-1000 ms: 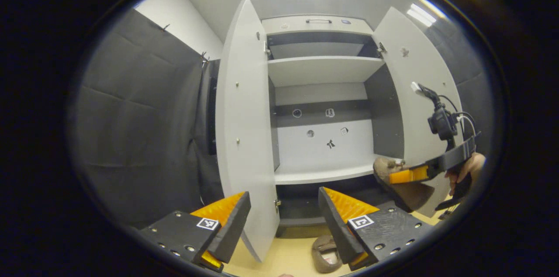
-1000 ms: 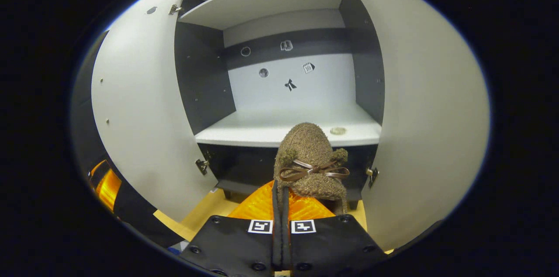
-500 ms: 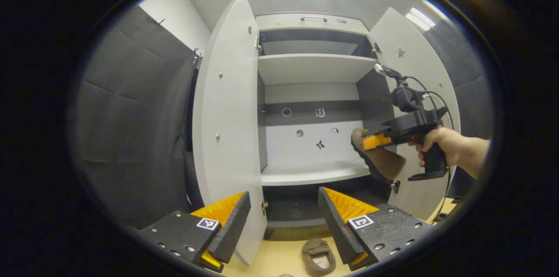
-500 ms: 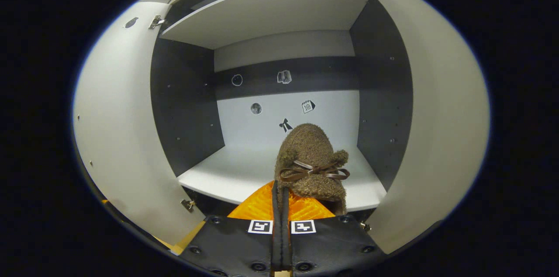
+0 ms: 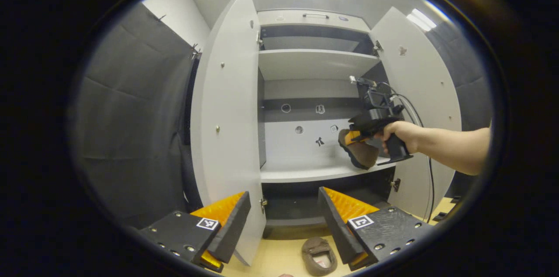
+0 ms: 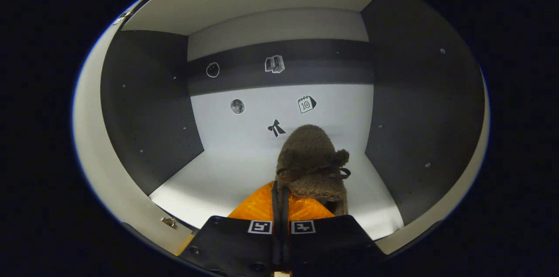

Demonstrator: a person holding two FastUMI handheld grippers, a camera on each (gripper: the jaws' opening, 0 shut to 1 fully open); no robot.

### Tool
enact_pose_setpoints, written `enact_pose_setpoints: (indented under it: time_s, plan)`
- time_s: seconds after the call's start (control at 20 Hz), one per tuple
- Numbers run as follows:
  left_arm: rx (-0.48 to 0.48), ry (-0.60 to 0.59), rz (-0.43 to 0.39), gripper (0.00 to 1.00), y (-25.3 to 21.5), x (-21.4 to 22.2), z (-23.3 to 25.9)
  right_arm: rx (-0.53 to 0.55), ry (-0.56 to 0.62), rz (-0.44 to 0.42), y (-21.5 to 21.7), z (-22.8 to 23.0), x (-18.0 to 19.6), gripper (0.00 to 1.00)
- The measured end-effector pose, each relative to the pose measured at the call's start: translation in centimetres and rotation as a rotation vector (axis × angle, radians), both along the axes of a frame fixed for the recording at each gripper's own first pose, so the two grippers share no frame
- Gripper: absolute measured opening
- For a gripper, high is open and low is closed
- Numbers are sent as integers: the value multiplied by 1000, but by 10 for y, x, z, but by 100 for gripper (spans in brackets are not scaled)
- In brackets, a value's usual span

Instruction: Grab one shoe with the right hand and put it into the shoe cabinet, grab the other shoe with the left hand and put it into the shoe cabinet; then close the right door with the right hand and the left door with the left hand.

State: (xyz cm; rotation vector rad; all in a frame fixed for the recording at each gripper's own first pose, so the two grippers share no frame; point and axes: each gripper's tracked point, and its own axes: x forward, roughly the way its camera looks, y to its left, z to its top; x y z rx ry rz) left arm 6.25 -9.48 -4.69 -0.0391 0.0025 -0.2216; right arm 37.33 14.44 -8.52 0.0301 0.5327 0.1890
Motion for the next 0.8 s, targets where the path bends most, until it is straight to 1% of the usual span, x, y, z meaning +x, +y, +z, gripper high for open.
enact_pose_setpoints:
  time_s: [0.15, 0.2, 0.25, 0.3, 0.35, 0.45, 0.5, 0.55, 0.6, 0.7, 0.75, 0.8]
  plan:
    - [-1, 4, -10, 91, -1, 1, -2, -24, 53, 3, 4, -11, 20, 1]
    - [0, 4, -15, 98, -3, 0, -2, -20, 72, 7, 7, -13, 24, 1]
    - [0, 1, -20, 91, -4, 0, -1, -14, 101, 16, 9, -18, 22, 2]
    - [0, -2, -24, 99, -5, 0, -1, -11, 121, 24, 12, -21, 22, 2]
    - [1, -4, -27, 91, -6, 0, 0, -18, 131, 30, 12, -23, 21, 10]
    - [1, -7, -33, 91, -8, -1, 1, -29, 131, 53, 15, -23, 14, 25]
    - [3, -6, -34, 91, -9, -1, 0, -36, 119, 61, 14, -19, 11, 29]
    - [3, -6, -35, 98, -9, -1, 1, -29, 116, 69, 16, -17, 7, 49]
    - [4, -5, -36, 91, -9, -1, 0, -17, 109, 72, 17, -11, 2, 58]
    - [8, -2, -38, 91, -11, -1, -1, 4, 65, 74, 14, 7, -6, 87]
    - [11, -1, -40, 91, -11, 0, -2, 17, 34, 76, 14, 18, -13, 84]
    - [13, 3, -45, 98, -13, 0, -4, 33, -5, 85, 14, 31, -19, 87]
